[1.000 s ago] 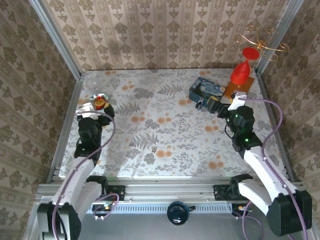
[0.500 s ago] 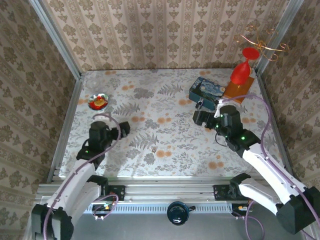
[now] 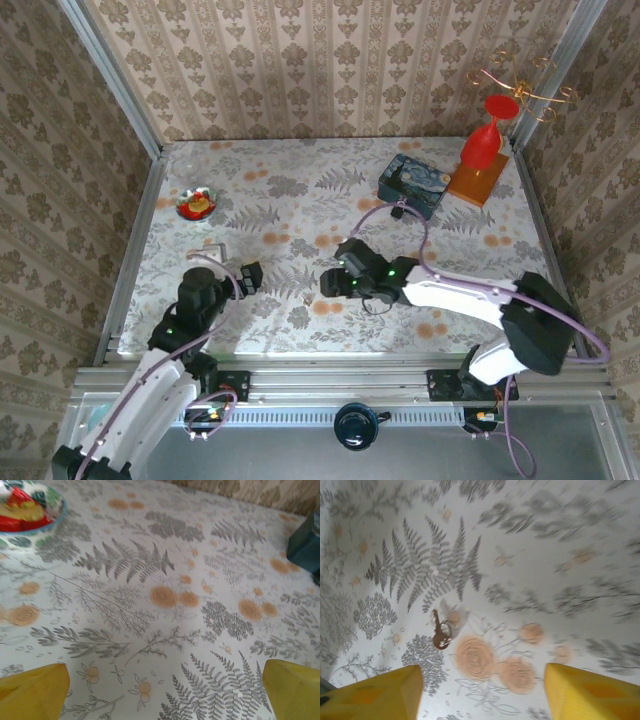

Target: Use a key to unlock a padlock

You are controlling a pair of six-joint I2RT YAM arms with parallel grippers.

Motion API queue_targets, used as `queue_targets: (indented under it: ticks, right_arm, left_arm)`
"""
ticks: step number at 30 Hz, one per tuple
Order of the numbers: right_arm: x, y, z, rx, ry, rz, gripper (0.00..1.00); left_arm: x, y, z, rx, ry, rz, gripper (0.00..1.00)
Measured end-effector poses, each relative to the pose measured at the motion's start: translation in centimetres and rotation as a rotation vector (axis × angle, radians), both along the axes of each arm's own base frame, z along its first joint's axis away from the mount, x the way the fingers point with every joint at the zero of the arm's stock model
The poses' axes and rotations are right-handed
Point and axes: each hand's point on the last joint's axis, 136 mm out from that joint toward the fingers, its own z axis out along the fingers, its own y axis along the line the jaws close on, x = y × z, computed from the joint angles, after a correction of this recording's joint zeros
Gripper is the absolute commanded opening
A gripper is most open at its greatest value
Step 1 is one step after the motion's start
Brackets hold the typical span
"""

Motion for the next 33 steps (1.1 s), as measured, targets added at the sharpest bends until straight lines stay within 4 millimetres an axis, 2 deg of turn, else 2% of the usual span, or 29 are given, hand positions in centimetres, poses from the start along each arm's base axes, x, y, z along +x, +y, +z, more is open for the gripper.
queue_targets:
  ticks: [6, 12, 27, 33]
  right_arm:
    - [-1.2, 4.1, -2.8, 0.004, 0.104, 0.041, 0.46]
    - [-1.1, 5.8, -3.6, 0.014, 0.143, 0.042, 0.4]
    - [-0.9, 5.9, -6.3, -0.043, 0.207, -0.013, 0.26]
    - [-0.7, 6.1, -6.4, -0.045, 0.209, -0.013, 0.25]
  left_arm:
    - [-0.7, 1.2, 1.0, 0.0, -0.042, 0.042, 1.0]
    - [-0.9, 1.5, 0.5, 0.012, -0.026, 0.051, 1.0]
    - [-1.1, 1.5, 0.1, 0.019, -0.01, 0.05, 1.0]
    - [-1.1, 1.5, 0.1, 0.019, -0.01, 0.05, 1.0]
